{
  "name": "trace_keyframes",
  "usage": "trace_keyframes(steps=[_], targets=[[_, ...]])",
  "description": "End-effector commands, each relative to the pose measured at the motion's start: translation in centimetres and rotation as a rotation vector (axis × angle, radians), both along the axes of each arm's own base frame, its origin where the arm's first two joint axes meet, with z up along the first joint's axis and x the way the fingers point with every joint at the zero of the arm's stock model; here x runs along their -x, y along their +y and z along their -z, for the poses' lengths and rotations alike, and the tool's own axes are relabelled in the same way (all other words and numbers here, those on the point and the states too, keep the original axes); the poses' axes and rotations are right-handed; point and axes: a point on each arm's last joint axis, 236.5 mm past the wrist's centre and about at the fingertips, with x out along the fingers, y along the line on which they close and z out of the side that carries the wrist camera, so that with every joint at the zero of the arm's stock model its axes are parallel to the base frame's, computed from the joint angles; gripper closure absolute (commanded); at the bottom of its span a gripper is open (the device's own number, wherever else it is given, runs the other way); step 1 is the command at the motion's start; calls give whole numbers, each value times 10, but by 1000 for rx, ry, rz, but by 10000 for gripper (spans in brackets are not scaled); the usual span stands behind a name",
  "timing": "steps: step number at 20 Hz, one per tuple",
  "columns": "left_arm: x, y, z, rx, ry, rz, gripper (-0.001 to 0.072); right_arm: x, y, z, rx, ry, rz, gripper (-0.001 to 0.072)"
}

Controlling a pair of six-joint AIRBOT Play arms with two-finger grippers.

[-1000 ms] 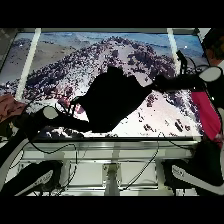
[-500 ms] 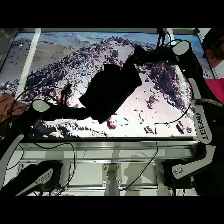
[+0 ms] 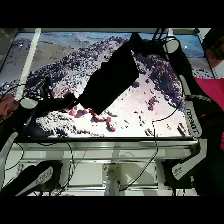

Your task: Fold the clothes and pants, and hang the long-sleeved shirts on hangers.

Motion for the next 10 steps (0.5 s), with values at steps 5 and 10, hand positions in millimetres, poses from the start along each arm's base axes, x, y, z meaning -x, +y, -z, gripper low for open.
trace_keyframes(steps=[5, 10], targets=[[-26, 6, 40, 81, 113, -148, 693, -19, 46, 34, -130, 29, 66, 697], [-44, 29, 67, 24, 116, -251, 693, -42, 37, -11, -175, -121, 193, 694]])
